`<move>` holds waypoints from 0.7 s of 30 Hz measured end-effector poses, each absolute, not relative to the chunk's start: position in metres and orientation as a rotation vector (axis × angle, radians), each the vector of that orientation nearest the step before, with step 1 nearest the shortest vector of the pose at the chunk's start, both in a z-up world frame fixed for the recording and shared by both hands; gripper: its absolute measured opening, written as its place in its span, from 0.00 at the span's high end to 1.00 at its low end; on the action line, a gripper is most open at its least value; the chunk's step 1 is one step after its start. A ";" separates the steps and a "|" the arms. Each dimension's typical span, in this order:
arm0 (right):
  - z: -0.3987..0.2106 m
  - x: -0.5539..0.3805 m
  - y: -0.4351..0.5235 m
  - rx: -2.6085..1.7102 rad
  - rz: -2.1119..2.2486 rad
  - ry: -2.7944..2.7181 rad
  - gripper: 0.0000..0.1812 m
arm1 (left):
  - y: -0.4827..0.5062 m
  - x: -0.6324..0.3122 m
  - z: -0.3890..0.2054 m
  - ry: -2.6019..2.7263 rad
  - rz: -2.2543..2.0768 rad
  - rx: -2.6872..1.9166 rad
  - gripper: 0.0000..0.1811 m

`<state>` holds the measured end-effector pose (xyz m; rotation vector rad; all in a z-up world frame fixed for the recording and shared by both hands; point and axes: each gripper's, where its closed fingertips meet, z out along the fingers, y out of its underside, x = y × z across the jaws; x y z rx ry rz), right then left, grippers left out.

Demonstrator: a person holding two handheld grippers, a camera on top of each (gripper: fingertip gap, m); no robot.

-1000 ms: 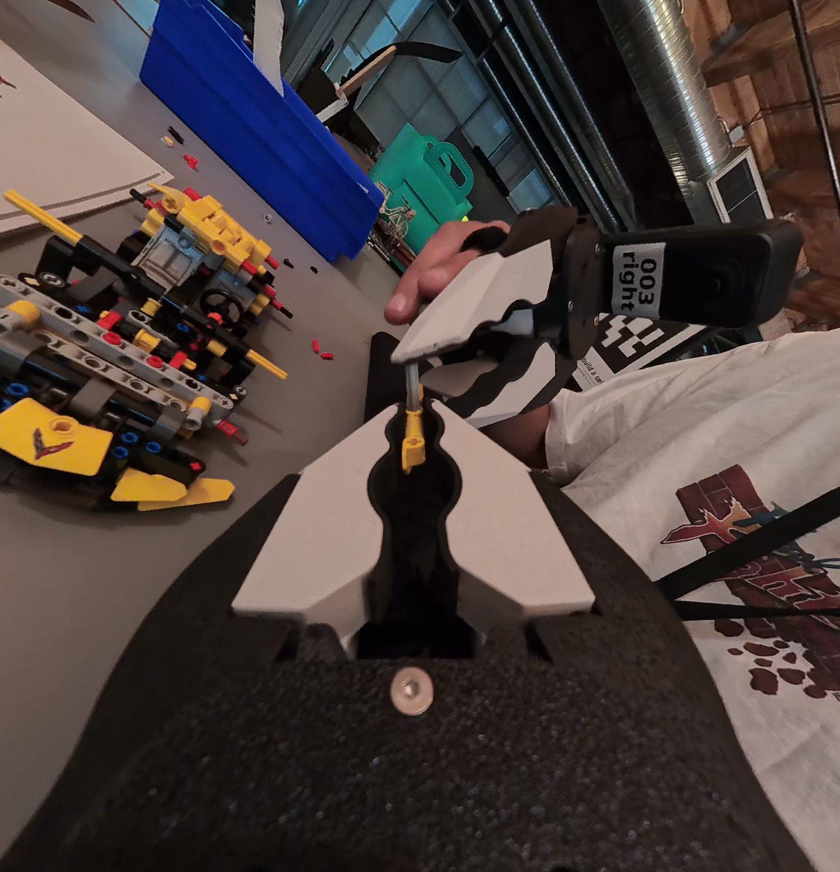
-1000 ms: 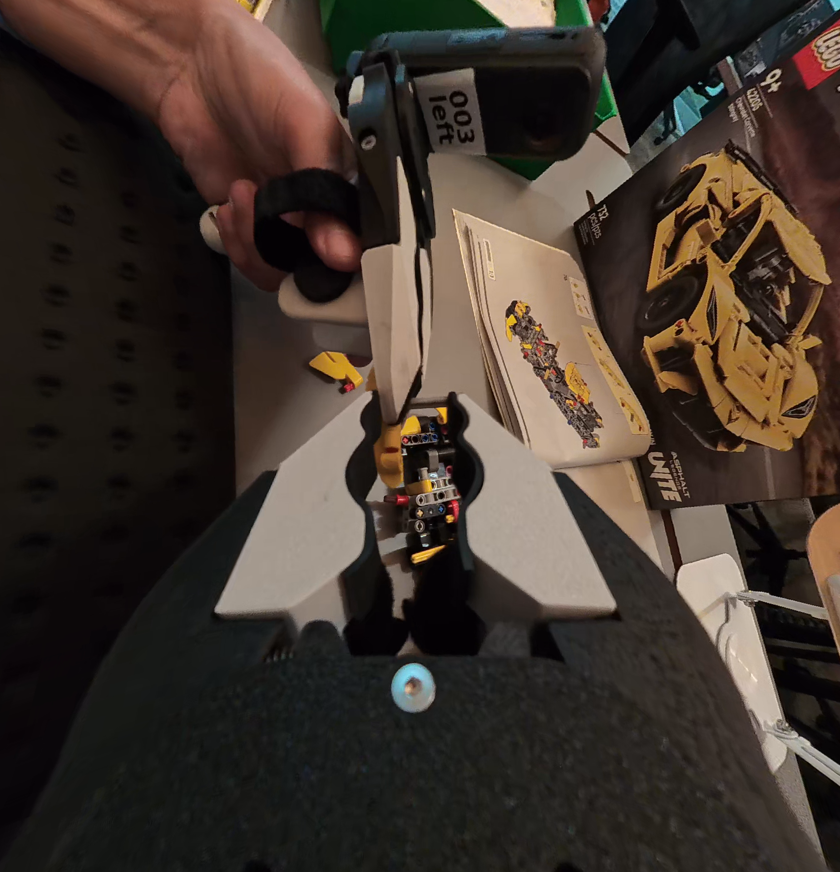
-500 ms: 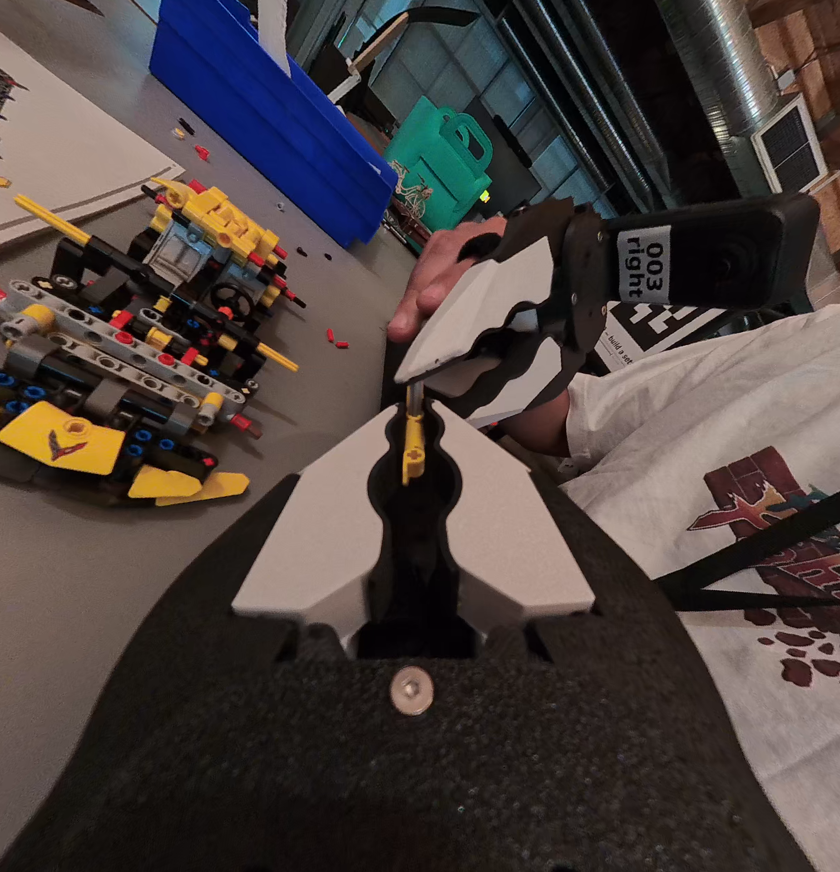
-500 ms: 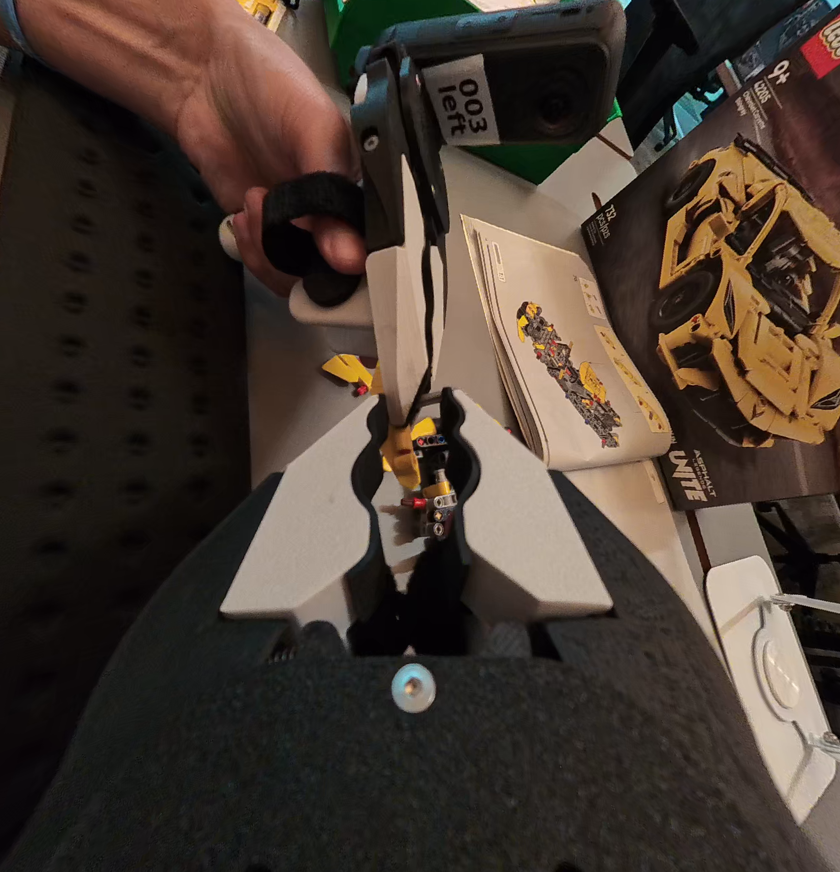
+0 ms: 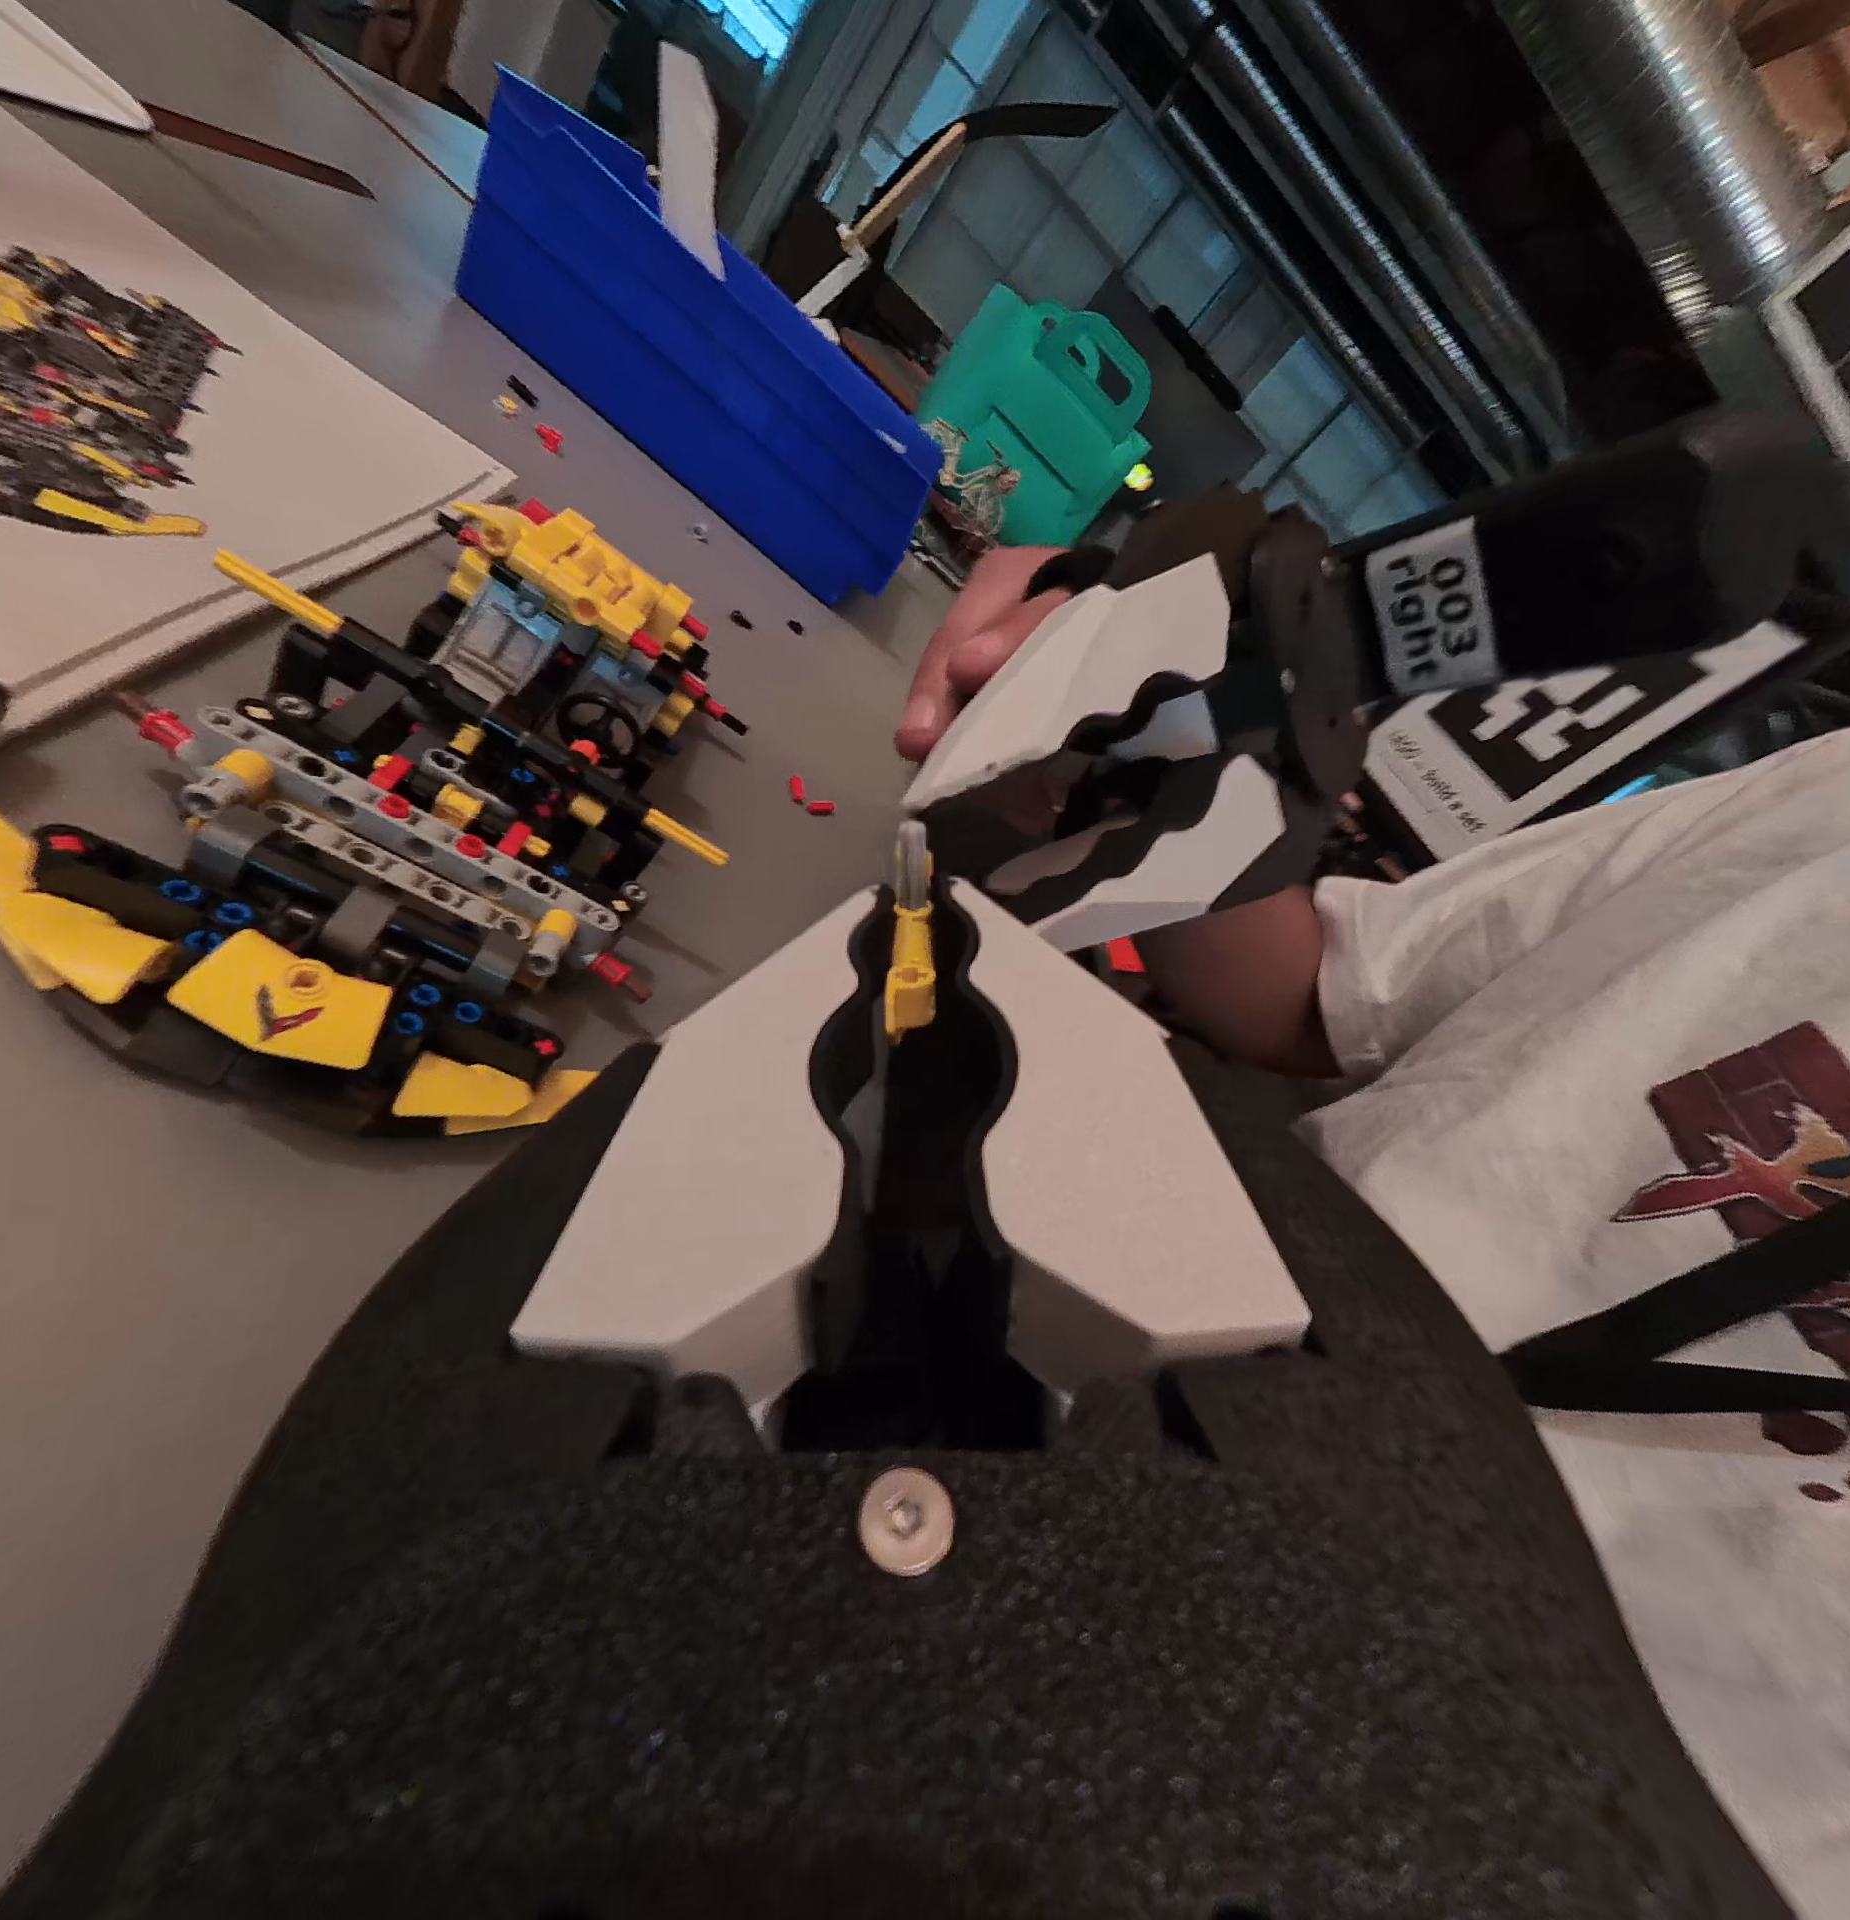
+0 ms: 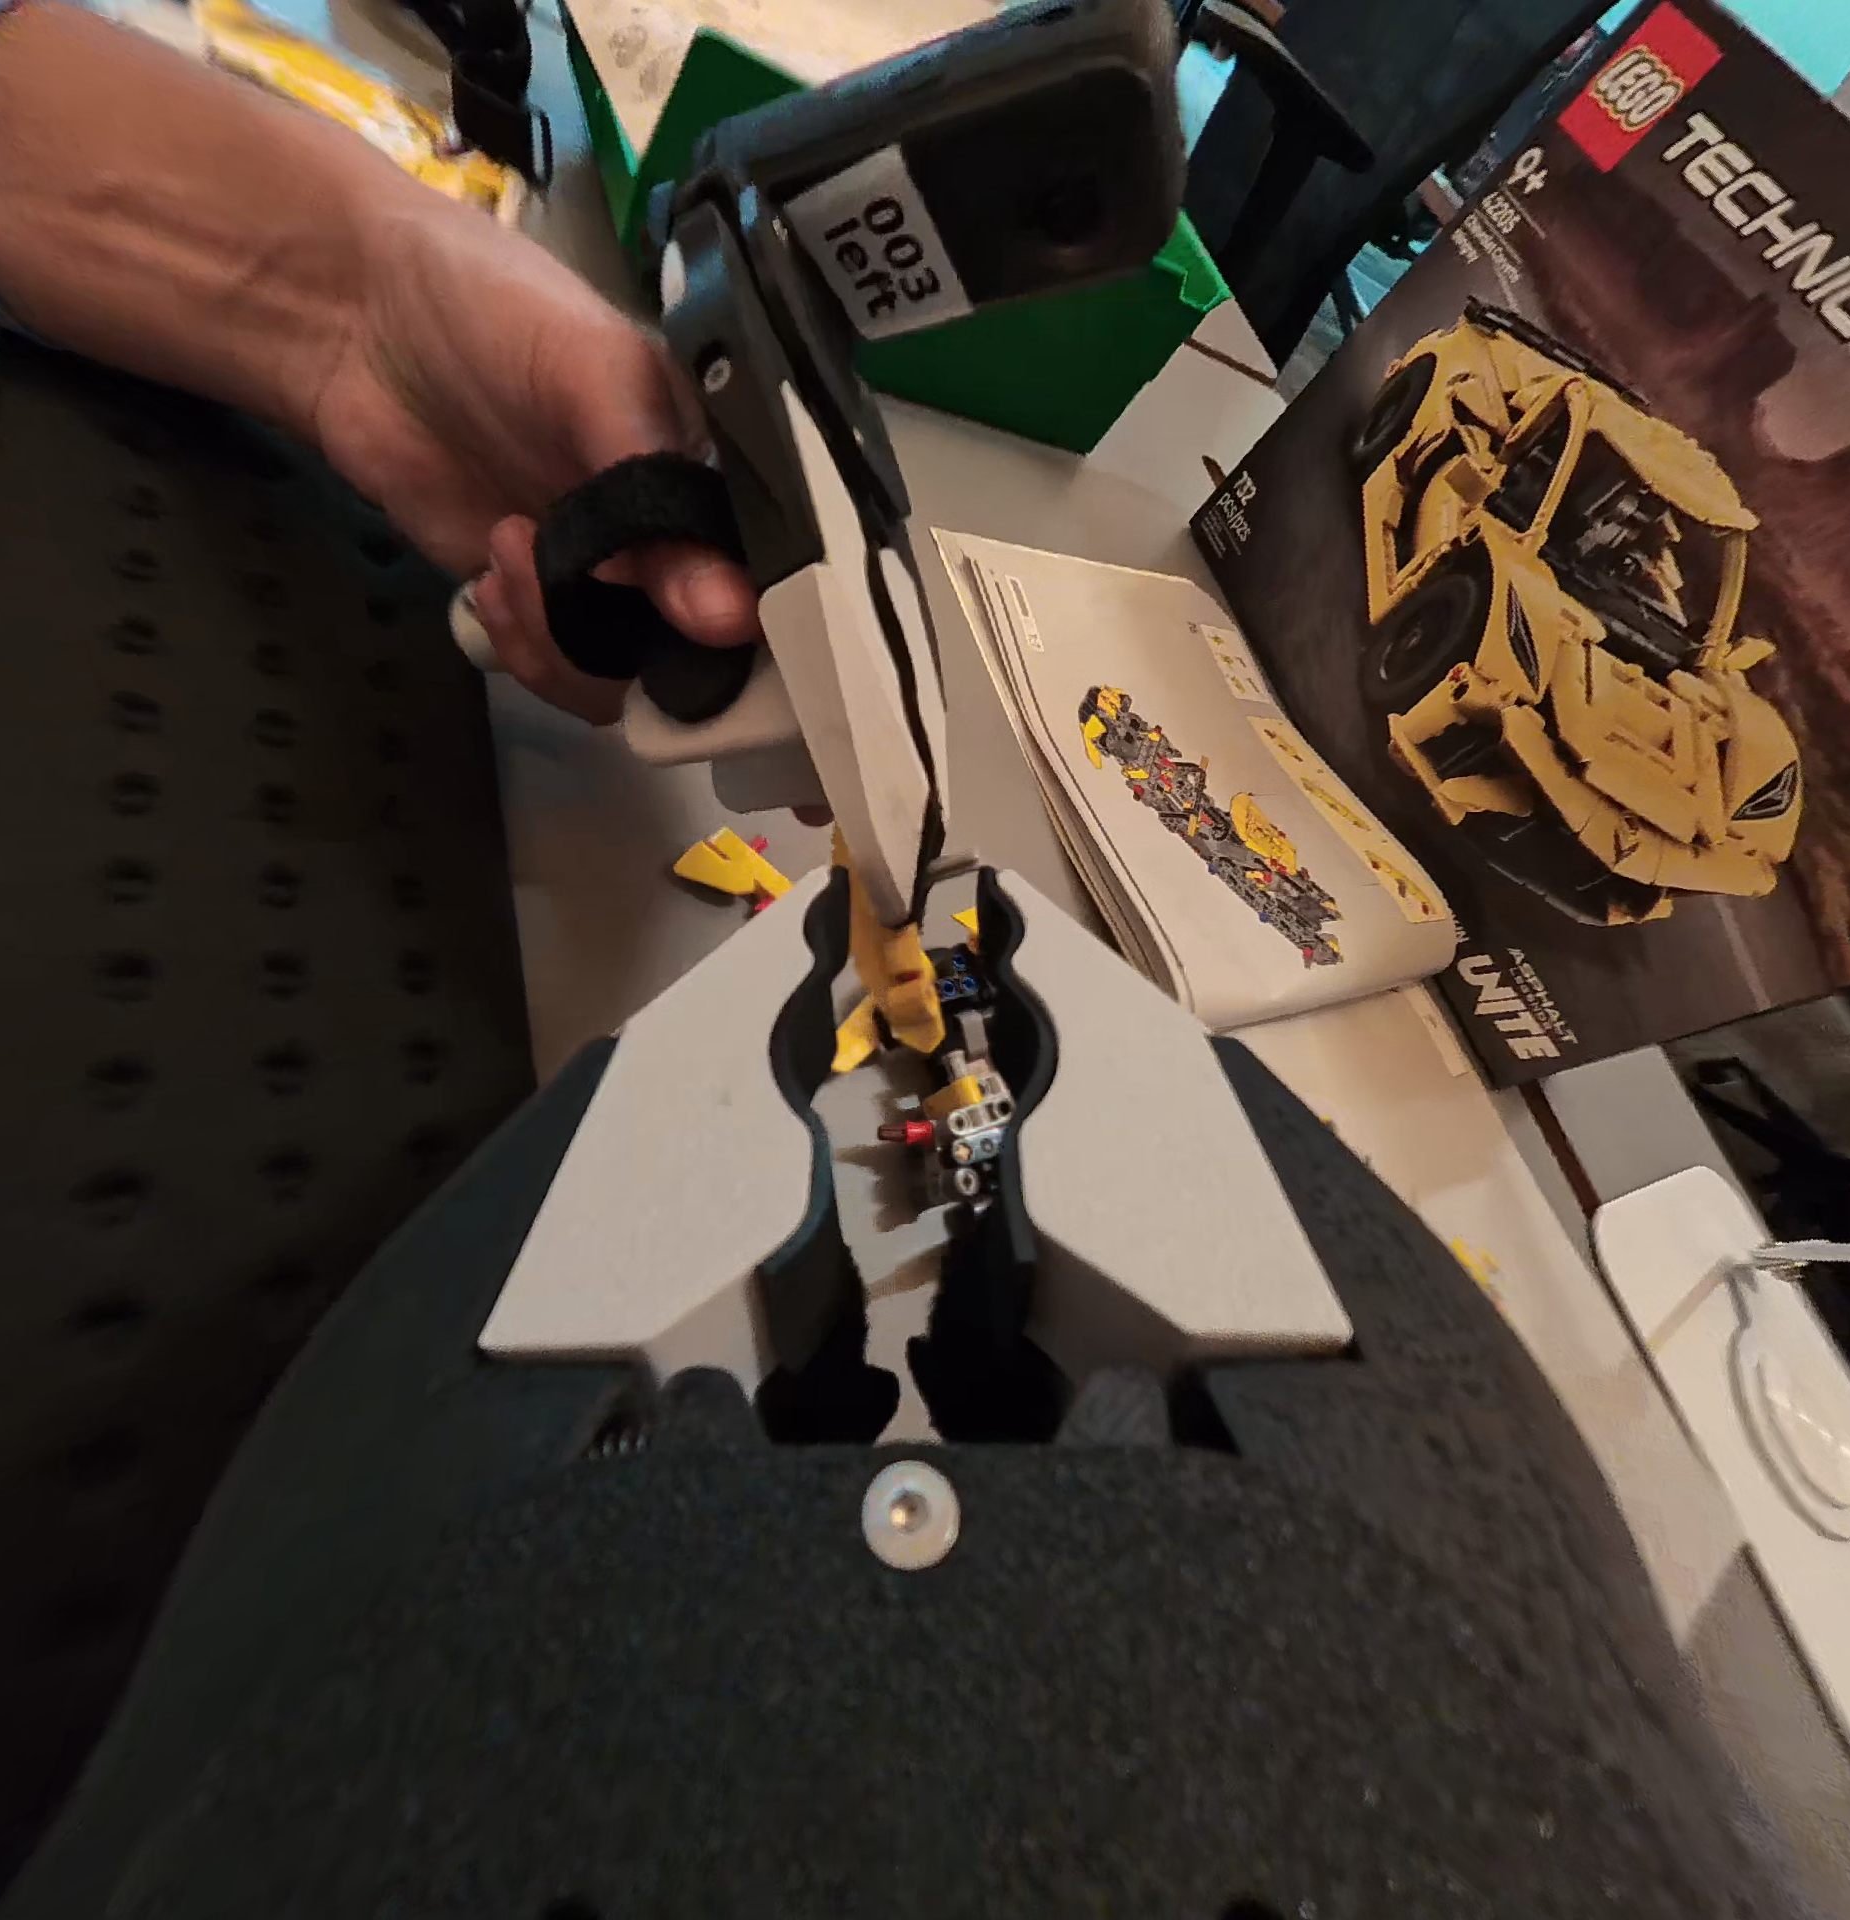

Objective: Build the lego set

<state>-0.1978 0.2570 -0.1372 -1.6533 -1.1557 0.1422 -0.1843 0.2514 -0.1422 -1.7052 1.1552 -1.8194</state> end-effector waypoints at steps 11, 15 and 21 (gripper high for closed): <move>-0.124 -0.139 0.267 -1.653 0.696 -0.505 0.84 | 0.269 -0.191 -0.114 1.331 -0.721 -1.024 0.96; -0.126 -0.147 0.261 -1.639 0.703 -0.543 0.85 | 0.260 -0.185 -0.124 1.416 -0.598 -0.945 0.96; -0.129 -0.146 0.261 -1.663 0.752 -0.525 0.83 | 0.260 -0.184 -0.127 1.429 -0.575 -0.935 0.96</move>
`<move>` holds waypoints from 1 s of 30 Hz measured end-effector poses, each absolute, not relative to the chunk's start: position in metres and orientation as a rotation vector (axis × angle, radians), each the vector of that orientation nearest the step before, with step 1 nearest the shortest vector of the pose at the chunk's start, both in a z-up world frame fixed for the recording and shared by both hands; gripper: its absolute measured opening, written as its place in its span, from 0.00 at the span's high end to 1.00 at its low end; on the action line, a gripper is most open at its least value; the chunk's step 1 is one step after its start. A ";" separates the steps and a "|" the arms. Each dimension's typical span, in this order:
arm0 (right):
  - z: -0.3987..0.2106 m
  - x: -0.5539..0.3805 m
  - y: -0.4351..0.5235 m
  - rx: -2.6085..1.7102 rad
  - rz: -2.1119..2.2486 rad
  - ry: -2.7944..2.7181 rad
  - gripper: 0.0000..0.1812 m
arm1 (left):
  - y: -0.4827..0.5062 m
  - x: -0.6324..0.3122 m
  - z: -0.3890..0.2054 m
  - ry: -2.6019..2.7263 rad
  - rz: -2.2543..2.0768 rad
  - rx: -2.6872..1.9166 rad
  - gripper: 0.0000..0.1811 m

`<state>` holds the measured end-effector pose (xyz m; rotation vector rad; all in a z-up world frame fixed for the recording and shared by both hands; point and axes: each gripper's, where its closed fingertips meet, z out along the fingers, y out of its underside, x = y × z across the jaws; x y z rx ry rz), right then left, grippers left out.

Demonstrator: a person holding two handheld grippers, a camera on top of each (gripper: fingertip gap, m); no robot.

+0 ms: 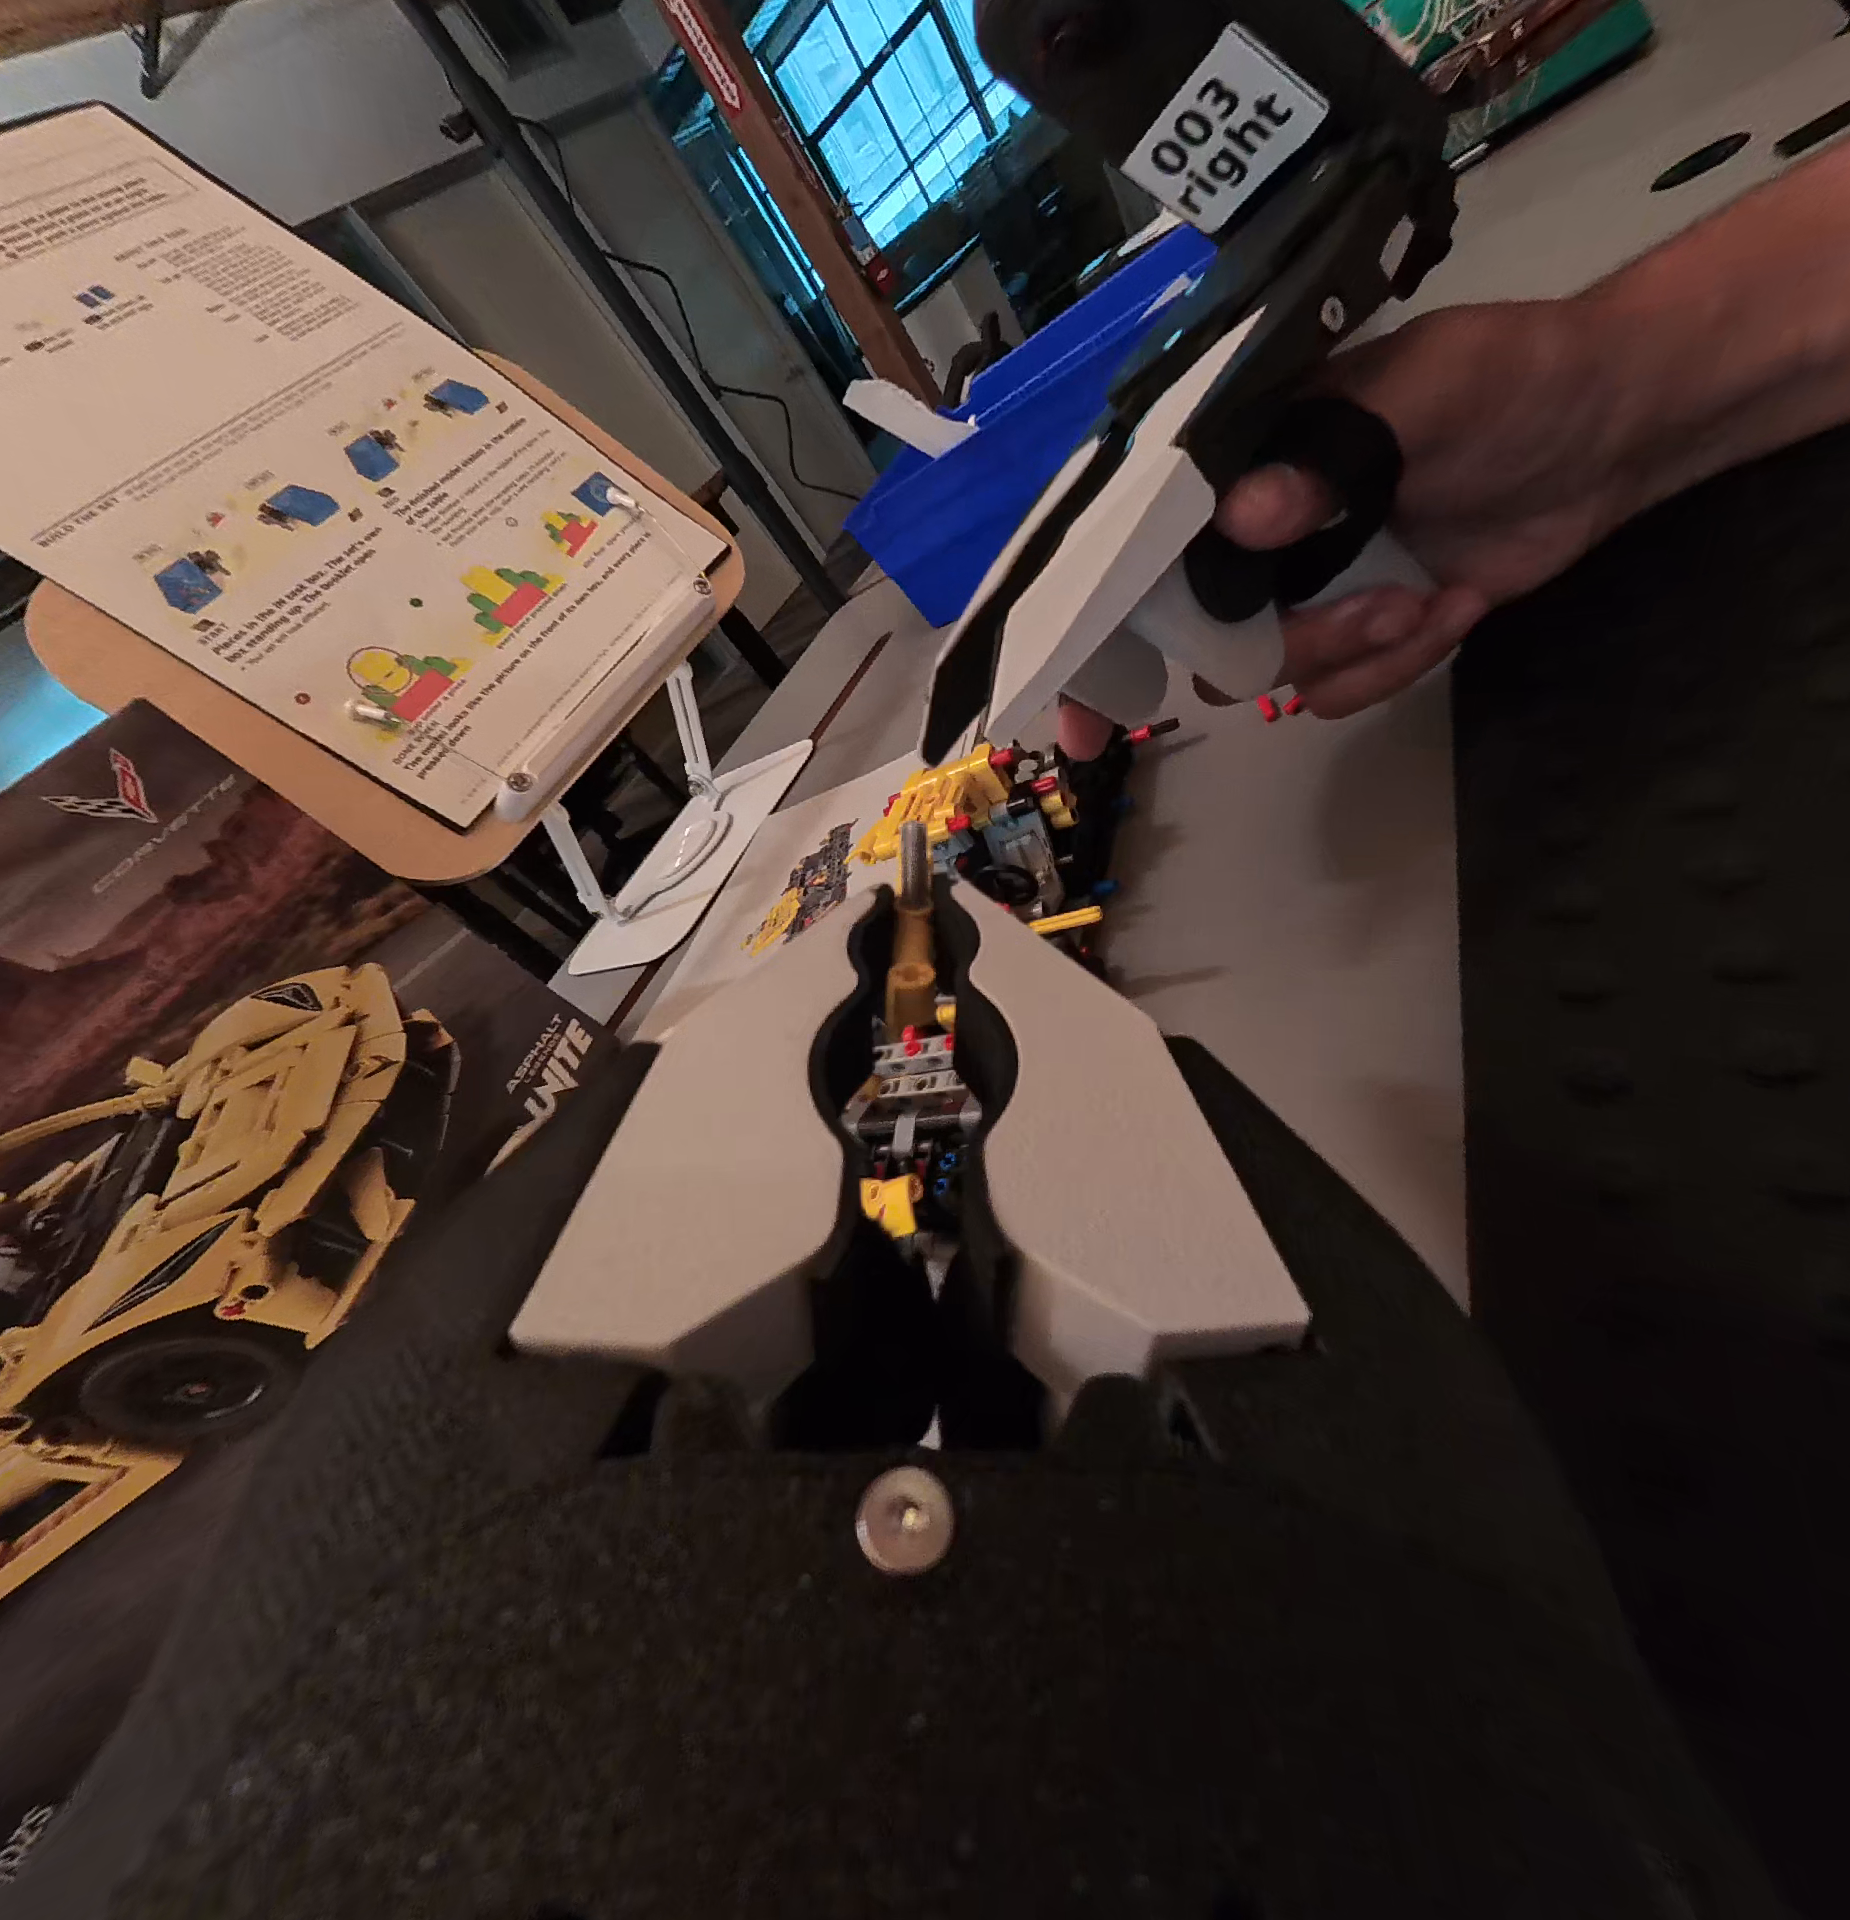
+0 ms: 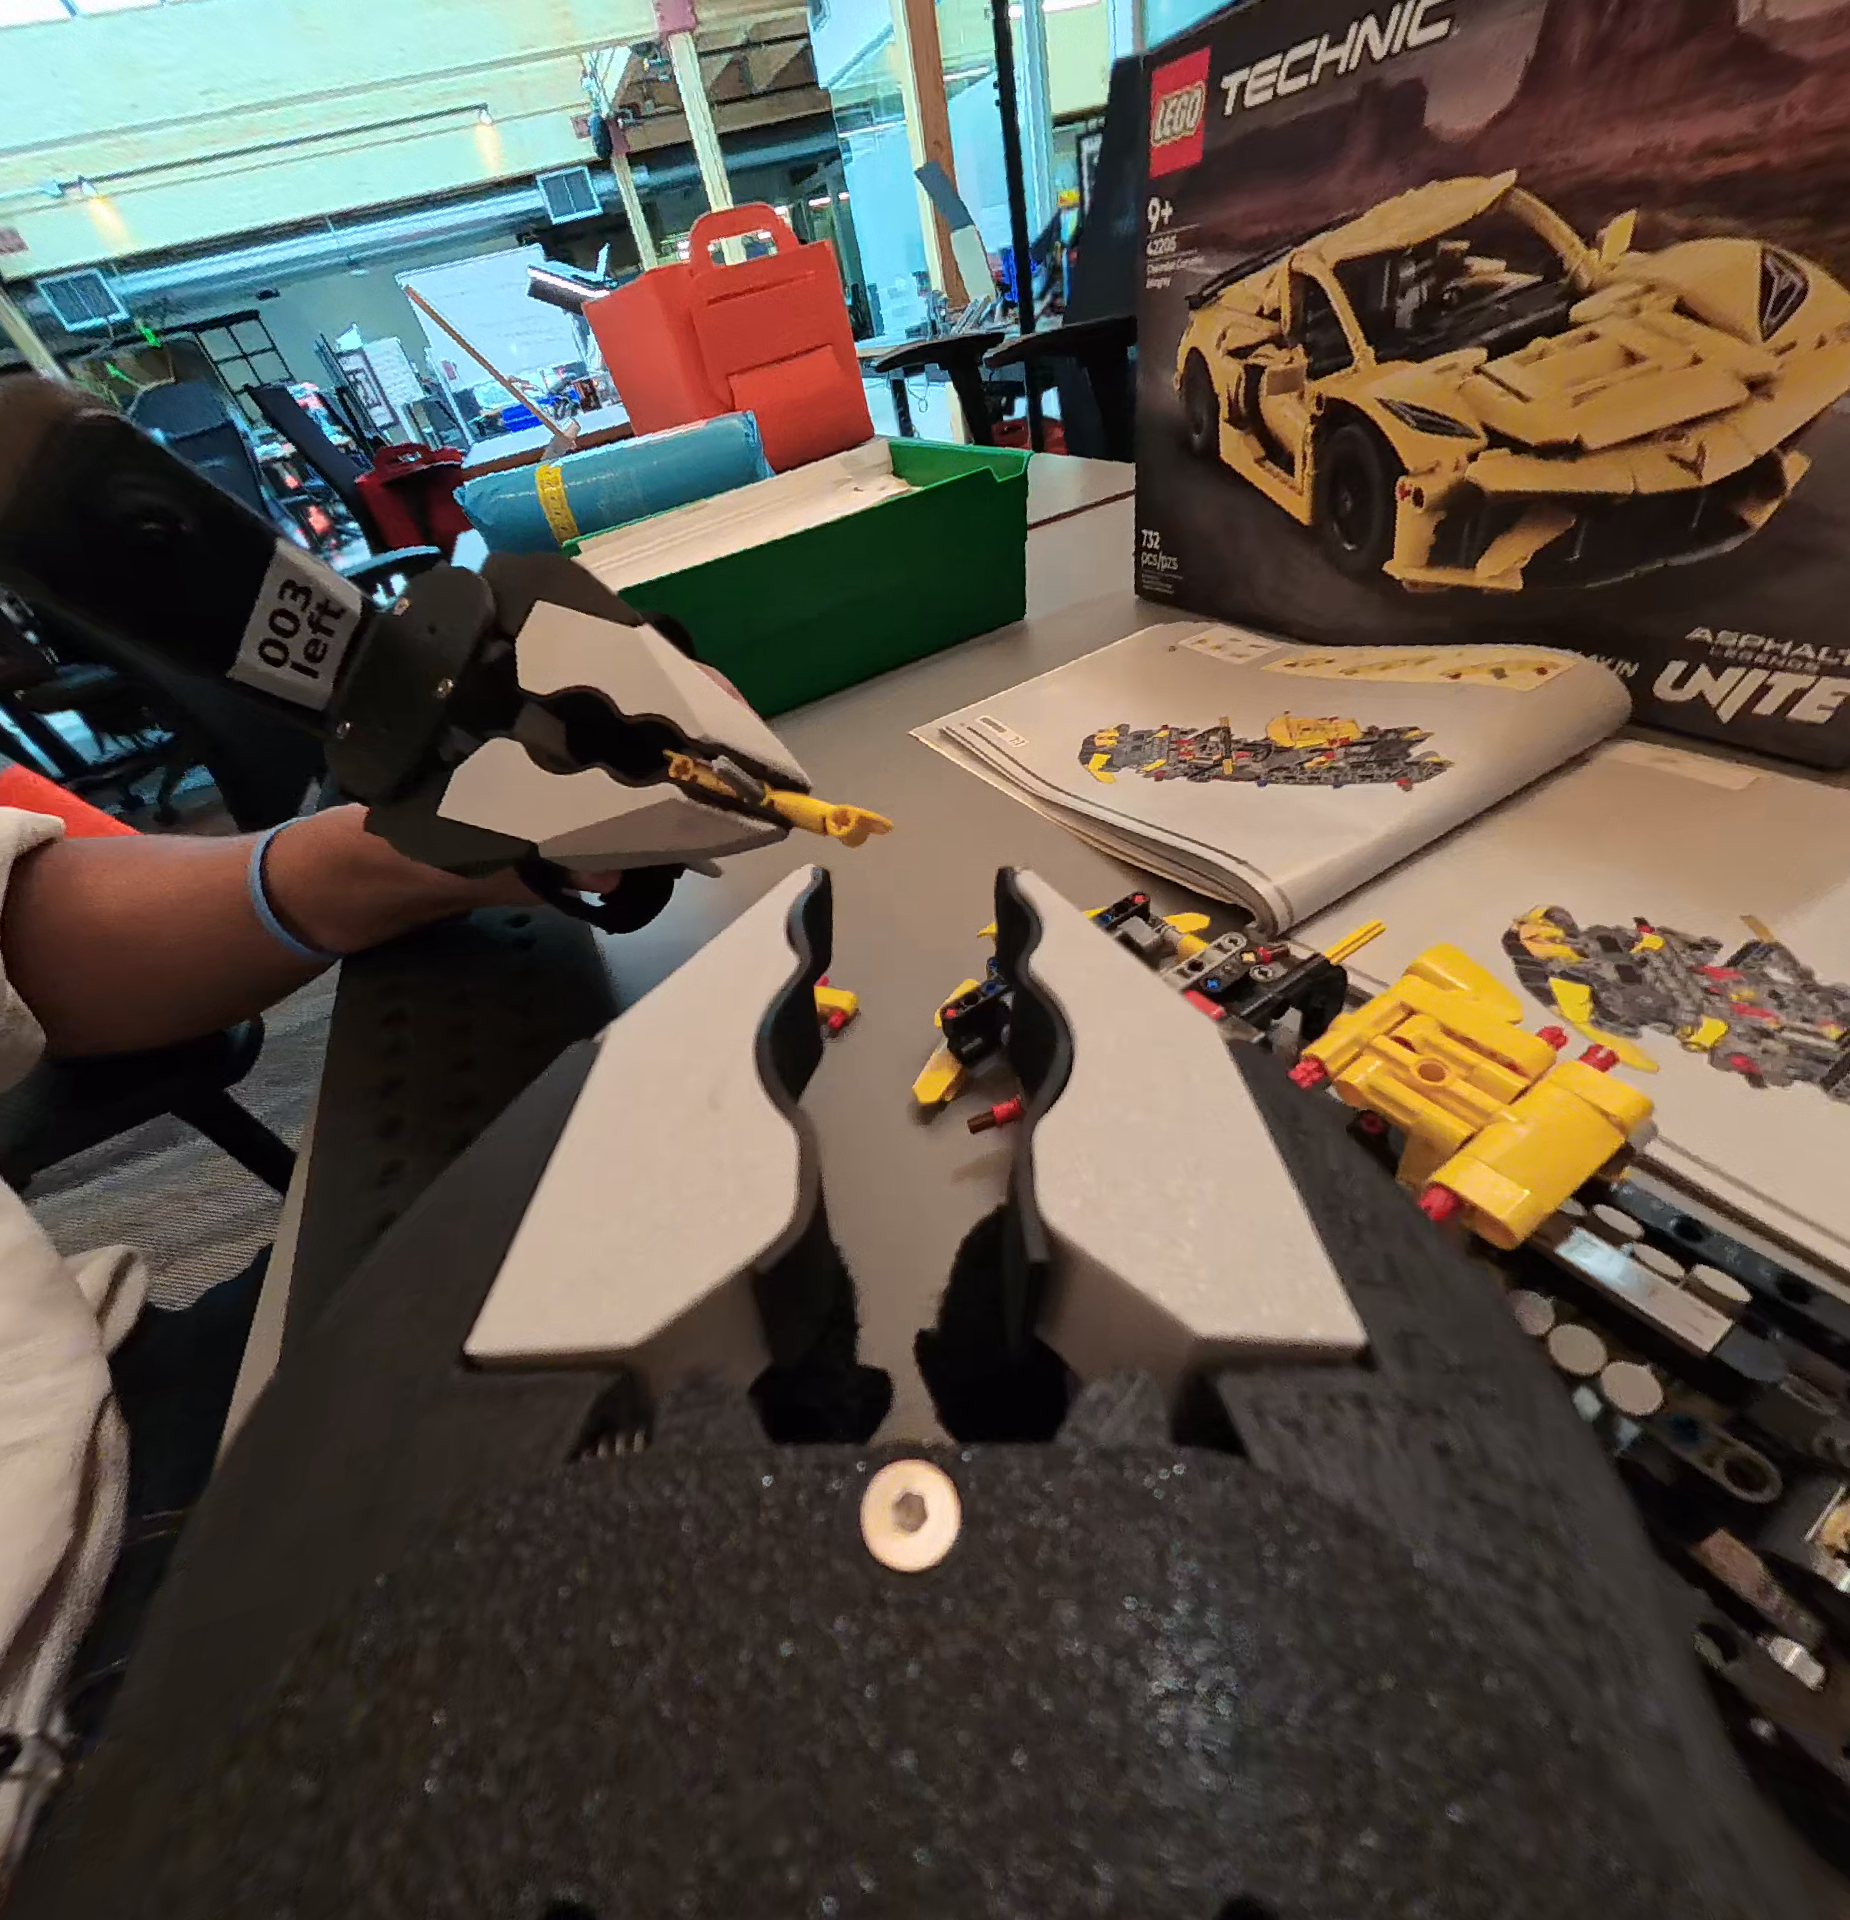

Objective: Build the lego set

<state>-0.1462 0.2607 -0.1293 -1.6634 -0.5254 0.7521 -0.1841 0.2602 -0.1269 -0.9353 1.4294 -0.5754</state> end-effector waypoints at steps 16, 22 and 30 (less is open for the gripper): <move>-0.132 -0.189 0.220 -1.560 0.849 -0.842 0.88 | 0.217 -0.188 -0.122 1.486 -1.294 -1.144 0.96; -0.128 -0.190 0.216 -1.535 0.867 -0.856 0.96 | 0.211 -0.190 -0.117 1.473 -1.399 -1.144 0.95; -0.123 -0.190 0.217 -1.514 0.844 -0.850 0.95 | 0.209 -0.189 -0.118 1.482 -1.441 -1.171 0.96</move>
